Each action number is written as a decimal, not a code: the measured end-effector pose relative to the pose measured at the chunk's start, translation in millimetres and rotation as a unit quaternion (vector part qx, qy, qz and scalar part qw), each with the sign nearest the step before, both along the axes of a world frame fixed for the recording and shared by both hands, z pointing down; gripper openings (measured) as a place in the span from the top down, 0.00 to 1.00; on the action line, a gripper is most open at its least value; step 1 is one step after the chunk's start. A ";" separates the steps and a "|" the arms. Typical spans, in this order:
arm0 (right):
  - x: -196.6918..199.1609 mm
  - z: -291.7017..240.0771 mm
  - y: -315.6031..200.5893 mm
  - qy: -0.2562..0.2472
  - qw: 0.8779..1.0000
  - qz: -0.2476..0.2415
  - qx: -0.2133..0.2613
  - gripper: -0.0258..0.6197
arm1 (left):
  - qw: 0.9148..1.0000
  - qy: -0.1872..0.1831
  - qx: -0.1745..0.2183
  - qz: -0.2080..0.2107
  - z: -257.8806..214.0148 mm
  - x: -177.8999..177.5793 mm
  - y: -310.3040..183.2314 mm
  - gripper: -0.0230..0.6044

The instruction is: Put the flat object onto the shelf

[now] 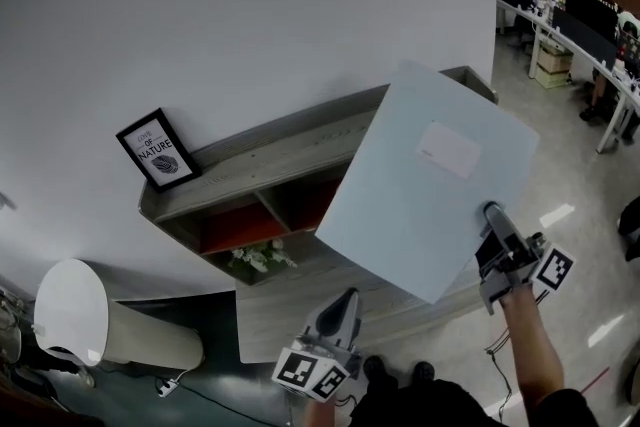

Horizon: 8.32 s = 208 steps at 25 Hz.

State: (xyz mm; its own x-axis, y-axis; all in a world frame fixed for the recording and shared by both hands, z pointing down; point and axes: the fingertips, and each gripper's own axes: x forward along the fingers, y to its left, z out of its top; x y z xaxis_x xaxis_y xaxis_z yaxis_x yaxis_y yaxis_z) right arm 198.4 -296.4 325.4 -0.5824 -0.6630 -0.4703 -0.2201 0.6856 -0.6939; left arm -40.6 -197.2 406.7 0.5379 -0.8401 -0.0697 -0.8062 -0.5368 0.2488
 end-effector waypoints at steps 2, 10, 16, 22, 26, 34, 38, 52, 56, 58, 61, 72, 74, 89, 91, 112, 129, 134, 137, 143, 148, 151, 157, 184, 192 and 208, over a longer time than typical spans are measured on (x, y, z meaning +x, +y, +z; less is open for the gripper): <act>-6.5 -25.7 -7.2 0.021 0.999 0.006 0.025 0.52 | 1.000 -0.004 0.000 0.012 -3.3 -6.0 -6.6 0.94; -46.0 -109.1 -42.4 0.114 0.988 0.020 0.099 0.52 | 0.998 -0.021 0.007 0.054 -14.7 -21.5 -27.6 0.94; -93.1 -176.1 -79.5 0.204 0.967 0.019 0.149 0.52 | 0.998 -0.008 0.006 0.065 -33.1 -49.1 -53.6 0.94; -99.9 -196.0 -76.2 0.287 0.932 0.019 0.221 0.52 | 0.997 -0.016 0.025 0.074 -14.9 -46.1 -46.2 0.94; -119.3 -219.1 -85.1 0.358 0.897 0.012 0.259 0.52 | 0.996 -0.014 0.025 0.084 -17.9 -48.8 -51.6 0.94; -164.2 -236.0 -100.0 0.476 0.824 -0.029 0.306 0.52 | 0.995 -0.010 0.024 0.092 -12.4 -62.4 -57.0 0.94; -191.3 -251.0 -96.6 0.523 0.784 -0.057 0.330 0.52 | 0.996 -0.007 0.020 0.092 -9.8 -70.3 -59.0 0.94; -278.3 -243.5 -95.3 0.712 0.583 -0.146 0.362 0.52 | 0.996 -0.002 0.021 0.084 -3.0 -92.4 -66.6 0.94; -292.8 -239.9 -91.0 0.737 0.545 -0.175 0.360 0.52 | 0.997 0.001 0.020 0.081 -1.3 -97.0 -66.9 0.94; -299.0 -237.1 -91.3 0.750 0.525 -0.185 0.357 0.52 | 0.997 0.002 0.019 0.079 -0.4 -99.3 -67.4 0.94; -306.4 -234.7 -96.8 0.774 0.491 -0.185 0.353 0.52 | 0.997 0.005 0.019 0.076 0.0 -101.5 -67.0 0.94; -318.3 -202.0 -113.7 0.821 0.423 -0.236 0.302 0.52 | 0.997 0.003 0.014 0.076 6.3 -104.3 -65.8 0.94; -317.2 -196.9 -118.7 0.831 0.406 -0.244 0.292 0.52 | 0.997 0.004 0.011 0.072 6.9 -106.2 -65.3 0.94; -327.0 -185.4 -125.8 0.827 0.383 -0.296 0.287 0.52 | 0.998 0.006 0.005 0.059 14.6 -123.7 -66.9 0.94; -326.7 -184.3 -127.7 0.832 0.370 -0.298 0.286 0.52 | 0.998 0.006 0.003 0.057 16.0 -126.2 -67.9 0.94; -333.1 -199.9 -151.7 0.864 0.347 -0.222 0.290 0.52 | 0.998 0.004 0.001 0.068 17.6 -124.5 -73.9 0.94; -327.7 -195.6 -173.7 0.872 0.348 -0.174 0.298 0.52 | 0.998 0.001 -0.002 0.068 21.2 -124.9 -73.8 0.94; -324.8 -192.9 -179.7 0.876 0.343 -0.170 0.293 0.52 | 0.997 0.001 -0.002 0.071 21.1 -125.8 -76.1 0.94; -323.9 -192.5 -179.8 0.878 0.339 -0.170 0.292 0.52 | 0.997 0.000 -0.003 0.072 20.4 -126.2 -75.6 0.94; -324.2 -192.3 -179.4 0.882 0.332 -0.167 0.291 0.52 | 0.997 0.002 -0.005 0.070 19.1 -126.5 -74.0 0.94; -324.4 -192.1 -177.7 0.882 0.331 -0.164 0.293 0.52 | 0.997 0.001 -0.002 0.073 20.6 -124.7 -74.0 0.94; -323.7 -191.9 -177.4 0.883 0.330 -0.162 0.292 0.52 | 0.997 0.002 -0.003 0.073 20.9 -124.3 -73.3 0.94; -323.2 -192.6 -176.2 0.884 0.328 -0.157 0.294 0.52 | 0.997 0.003 -0.006 0.074 21.7 -123.2 -73.7 0.94; -319.9 -201.9 -159.4 0.889 0.322 -0.132 0.297 0.52 | 0.997 0.002 -0.001 0.075 18.2 -123.7 -56.9 0.94; -310.4 -209.9 -131.6 0.882 0.322 -0.123 0.322 0.52 | 0.997 0.000 -0.005 0.078 19.7 -119.6 -48.4 0.94; -236.7 -118.6 -19.4 0.833 0.360 -0.131 0.400 0.52 | 0.998 -0.011 -0.016 0.067 22.4 -67.5 -11.7 0.94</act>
